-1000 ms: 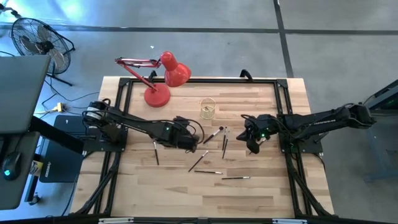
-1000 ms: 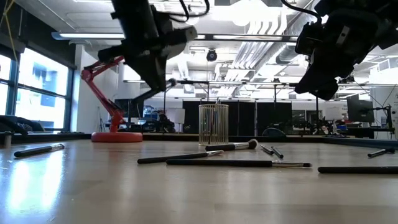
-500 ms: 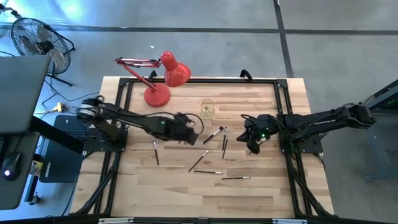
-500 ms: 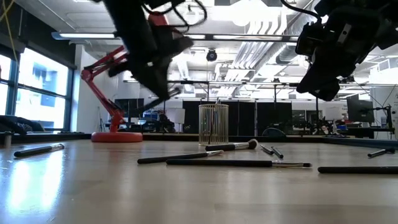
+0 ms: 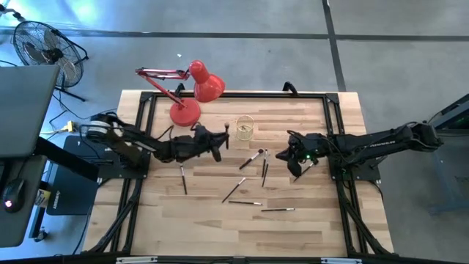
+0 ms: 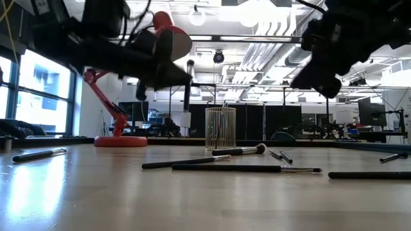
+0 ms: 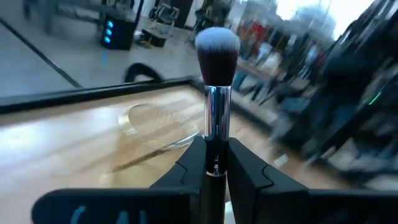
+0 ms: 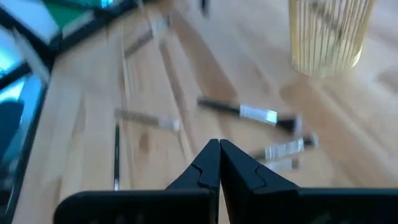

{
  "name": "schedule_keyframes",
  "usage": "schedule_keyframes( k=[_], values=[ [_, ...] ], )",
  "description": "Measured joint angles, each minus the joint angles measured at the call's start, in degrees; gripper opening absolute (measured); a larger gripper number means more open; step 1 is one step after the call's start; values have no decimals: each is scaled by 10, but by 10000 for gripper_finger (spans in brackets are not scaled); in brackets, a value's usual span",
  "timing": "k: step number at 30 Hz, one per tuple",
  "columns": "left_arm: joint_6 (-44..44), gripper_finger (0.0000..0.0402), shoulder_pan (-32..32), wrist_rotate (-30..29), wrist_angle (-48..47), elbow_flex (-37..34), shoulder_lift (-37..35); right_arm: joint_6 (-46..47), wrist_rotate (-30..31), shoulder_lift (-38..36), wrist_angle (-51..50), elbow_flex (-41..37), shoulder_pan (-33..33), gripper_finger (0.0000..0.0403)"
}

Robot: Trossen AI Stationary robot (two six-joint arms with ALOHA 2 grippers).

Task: Put items in baskets/containers
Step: Put the makeup brush into the wire bin

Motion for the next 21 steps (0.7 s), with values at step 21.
schedule_keyframes(
  k=[21],
  values=[
    [180, 33, 240, 428, -53, 221, 129, 69, 89, 4, 42, -1, -38, 2]
  ],
)
